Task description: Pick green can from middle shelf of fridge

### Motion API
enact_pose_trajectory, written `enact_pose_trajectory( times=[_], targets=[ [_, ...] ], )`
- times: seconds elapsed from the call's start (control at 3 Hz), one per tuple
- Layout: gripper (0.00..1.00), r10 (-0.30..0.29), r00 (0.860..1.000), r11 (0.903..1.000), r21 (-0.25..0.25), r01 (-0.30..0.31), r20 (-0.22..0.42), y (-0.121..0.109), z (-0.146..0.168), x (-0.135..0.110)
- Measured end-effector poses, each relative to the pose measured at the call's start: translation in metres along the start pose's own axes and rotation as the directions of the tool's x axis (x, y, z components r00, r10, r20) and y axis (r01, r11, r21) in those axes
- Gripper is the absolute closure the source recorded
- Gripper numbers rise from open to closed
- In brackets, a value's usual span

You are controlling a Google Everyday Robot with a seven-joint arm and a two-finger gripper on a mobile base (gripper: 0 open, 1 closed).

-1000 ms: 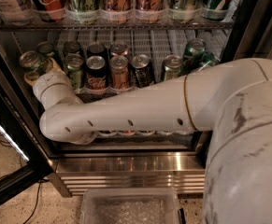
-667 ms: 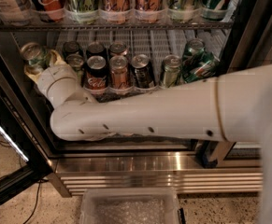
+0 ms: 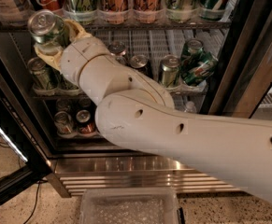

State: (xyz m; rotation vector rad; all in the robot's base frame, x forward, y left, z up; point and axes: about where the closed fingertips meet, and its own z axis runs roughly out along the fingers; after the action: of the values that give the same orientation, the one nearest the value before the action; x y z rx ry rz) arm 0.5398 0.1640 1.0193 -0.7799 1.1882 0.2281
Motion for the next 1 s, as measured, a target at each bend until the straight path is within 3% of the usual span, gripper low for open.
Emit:
enact_pose_trajectory(
  times=[0.33, 0.67, 1.0],
  targets=[
    [1.00, 0.004, 1.000, 0.9982, -0.059, -0.004, -0.011, 0.0146, -0.0024, -0.0009],
    [1.00, 0.004, 1.000, 0.9982, -0.059, -0.005, -0.011, 0.0146, -0.0024, -0.0009],
    [1.00, 0.064, 0.998, 0.9943, -0.085, -0.065, -0.016, 0.0212, -0.0019, 0.0003]
  ],
)
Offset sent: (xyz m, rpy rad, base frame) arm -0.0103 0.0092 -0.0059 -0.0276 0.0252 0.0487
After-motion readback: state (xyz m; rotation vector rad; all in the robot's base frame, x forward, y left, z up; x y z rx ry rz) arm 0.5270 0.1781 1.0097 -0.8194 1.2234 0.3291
